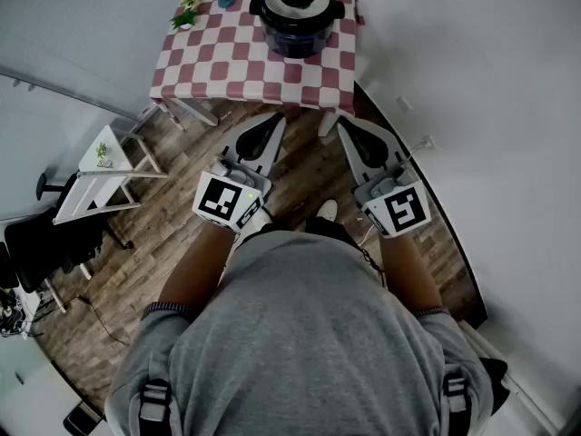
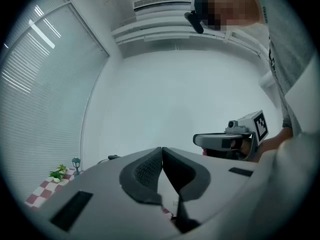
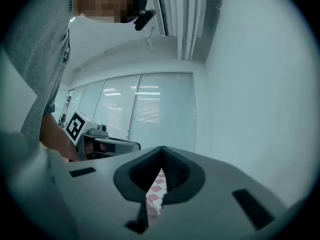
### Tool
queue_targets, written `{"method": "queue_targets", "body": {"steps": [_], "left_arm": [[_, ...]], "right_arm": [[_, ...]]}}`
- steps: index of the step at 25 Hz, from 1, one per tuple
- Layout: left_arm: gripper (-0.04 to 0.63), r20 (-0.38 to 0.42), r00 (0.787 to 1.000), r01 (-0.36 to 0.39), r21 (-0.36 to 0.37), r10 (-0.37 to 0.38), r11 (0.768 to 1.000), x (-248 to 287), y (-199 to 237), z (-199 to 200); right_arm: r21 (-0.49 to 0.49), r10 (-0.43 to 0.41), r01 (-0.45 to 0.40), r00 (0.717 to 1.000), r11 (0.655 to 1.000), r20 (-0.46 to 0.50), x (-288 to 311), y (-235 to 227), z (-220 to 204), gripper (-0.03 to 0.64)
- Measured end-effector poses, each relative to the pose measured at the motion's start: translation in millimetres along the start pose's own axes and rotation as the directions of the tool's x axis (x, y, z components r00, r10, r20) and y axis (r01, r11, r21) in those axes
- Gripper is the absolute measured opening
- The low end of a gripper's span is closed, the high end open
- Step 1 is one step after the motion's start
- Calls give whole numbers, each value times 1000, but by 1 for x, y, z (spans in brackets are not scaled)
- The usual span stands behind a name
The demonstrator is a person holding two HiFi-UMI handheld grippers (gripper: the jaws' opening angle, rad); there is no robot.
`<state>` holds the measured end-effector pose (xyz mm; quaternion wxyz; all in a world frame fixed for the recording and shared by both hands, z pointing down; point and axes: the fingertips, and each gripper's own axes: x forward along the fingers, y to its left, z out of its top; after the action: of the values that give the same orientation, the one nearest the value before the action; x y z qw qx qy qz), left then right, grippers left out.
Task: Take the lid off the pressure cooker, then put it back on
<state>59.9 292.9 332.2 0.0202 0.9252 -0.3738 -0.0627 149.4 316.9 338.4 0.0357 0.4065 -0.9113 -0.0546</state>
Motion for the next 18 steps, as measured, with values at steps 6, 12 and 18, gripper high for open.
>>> {"method": "queue_targets", "body": {"steps": [6,12,18], "left_arm": [[19,-4,1000,7,13,-7,1000,-2,-1,-3],[20,-14,1000,9,24,-9,1000,-6,-5,-7],[21,-25,999,30,16,-29,999,-8,-8,-9]], "right_arm": [[10,16,-16,1000,1000,6,2,8,0,-3],[52,41,-42,999,998,13,-3,11,-2,7],[46,55,-56,998,997,16,-2,14,-2,9]]}}
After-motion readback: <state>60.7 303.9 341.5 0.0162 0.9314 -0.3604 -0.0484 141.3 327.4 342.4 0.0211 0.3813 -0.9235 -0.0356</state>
